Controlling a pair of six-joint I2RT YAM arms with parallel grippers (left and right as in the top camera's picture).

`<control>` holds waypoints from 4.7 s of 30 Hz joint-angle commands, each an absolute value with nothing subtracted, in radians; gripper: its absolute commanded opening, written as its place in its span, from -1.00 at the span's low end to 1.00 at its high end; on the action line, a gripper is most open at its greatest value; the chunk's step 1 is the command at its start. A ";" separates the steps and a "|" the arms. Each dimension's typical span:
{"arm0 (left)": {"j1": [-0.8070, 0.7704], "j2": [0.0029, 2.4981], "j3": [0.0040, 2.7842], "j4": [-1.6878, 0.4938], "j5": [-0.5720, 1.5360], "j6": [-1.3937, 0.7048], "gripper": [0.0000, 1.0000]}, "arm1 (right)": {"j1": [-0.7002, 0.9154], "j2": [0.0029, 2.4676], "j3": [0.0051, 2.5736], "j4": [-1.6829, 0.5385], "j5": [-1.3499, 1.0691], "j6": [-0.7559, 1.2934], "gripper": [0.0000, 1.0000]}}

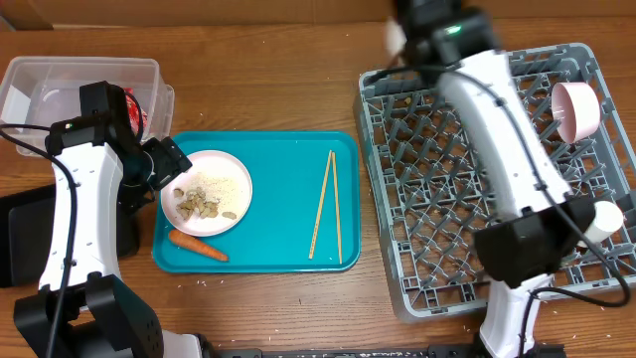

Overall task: Sort waste into correct bins and load items into the dishwasher
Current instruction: 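Place the white bowl in the rack beside the pink bowl, release, then move the right gripper to the tray and grasp one wooden chopstick, then carry the chopstick with the right gripper and drop it into the rack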

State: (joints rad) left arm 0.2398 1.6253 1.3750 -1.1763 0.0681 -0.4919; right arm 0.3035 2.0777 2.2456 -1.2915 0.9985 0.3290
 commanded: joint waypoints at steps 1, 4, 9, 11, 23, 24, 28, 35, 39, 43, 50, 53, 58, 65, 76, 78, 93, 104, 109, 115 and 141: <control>0.241 1.605 1.381 -1.169 0.071 -0.494 0.81 | 0.247 2.088 2.172 -1.344 1.504 0.534 -0.92; 0.241 1.605 1.381 -1.169 0.071 -0.494 0.80 | 0.209 2.088 2.106 -1.383 1.502 0.610 -0.92; 0.242 1.605 1.381 -1.168 0.071 -0.494 0.81 | 0.195 2.088 1.948 -1.348 1.477 0.626 -0.92; 0.242 1.605 1.381 -1.166 0.071 -0.494 0.81 | 0.199 2.088 1.868 -1.324 1.451 0.626 -0.92; 0.242 1.605 1.381 -1.156 0.071 -0.494 0.81 | 0.329 2.088 1.660 -1.245 1.256 0.629 -0.92; 0.242 1.605 1.381 -1.155 0.071 -0.494 0.81 | 0.341 2.088 1.658 -1.244 1.234 0.629 -0.92; 0.242 1.605 1.381 -1.154 0.071 -0.494 0.81 | 0.380 2.088 1.644 -1.248 1.153 0.629 -0.92; 0.242 1.605 1.381 -1.145 0.071 -0.494 0.82 | 0.434 2.087 1.644 -1.260 1.037 0.629 0.16; 0.242 1.605 1.381 -1.138 0.071 -0.494 0.81 | 0.456 2.087 1.651 -1.295 1.046 0.629 1.00; 0.242 1.605 1.381 -1.131 0.071 -0.494 0.84 | 0.447 2.065 1.706 -1.319 1.045 0.630 1.00; 0.242 1.605 1.381 -1.127 0.071 -0.494 0.85 | 0.376 1.967 1.856 -1.312 1.044 0.629 1.00; 0.242 1.605 1.381 -1.127 0.071 -0.494 0.85 | 0.321 1.941 1.901 -1.312 1.022 0.629 1.00; 0.242 1.605 1.381 -1.127 0.071 -0.493 0.85 | 0.176 1.893 1.934 -1.309 0.596 0.578 1.00; 0.242 1.605 1.381 -1.121 0.070 -0.462 0.89 | 0.143 1.844 1.934 -1.285 0.119 0.360 1.00; 0.242 1.605 1.381 -1.129 0.071 -0.451 0.91 | 0.393 1.822 1.931 -1.341 -0.028 0.325 1.00; 0.241 1.605 1.381 -1.130 0.072 -0.449 0.91 | 0.440 1.825 1.930 -1.356 -0.057 0.333 1.00; 0.241 1.605 1.381 -1.178 0.078 -0.448 0.92 | 0.682 1.845 1.622 -1.217 -0.159 0.561 0.79; 0.241 1.608 1.374 -1.204 0.078 -0.448 0.92 | 0.793 1.975 1.501 -1.051 -0.159 0.731 0.38; 0.241 1.608 1.367 -1.203 0.077 -0.448 0.93 | 0.801 2.078 1.500 -1.045 -0.154 0.782 0.35; 0.241 1.608 1.361 -1.203 0.076 -0.449 0.93 | 0.801 2.152 1.500 -1.032 -0.091 0.812 0.08; 0.239 1.608 1.361 -1.200 0.075 -0.449 0.92 | 0.732 1.966 1.644 -1.227 0.003 0.541 -0.92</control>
State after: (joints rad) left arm 0.2398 1.6253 1.3674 -1.2030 0.0715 -0.4679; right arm 0.7670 2.0991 1.5864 -1.2072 -0.0498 0.6064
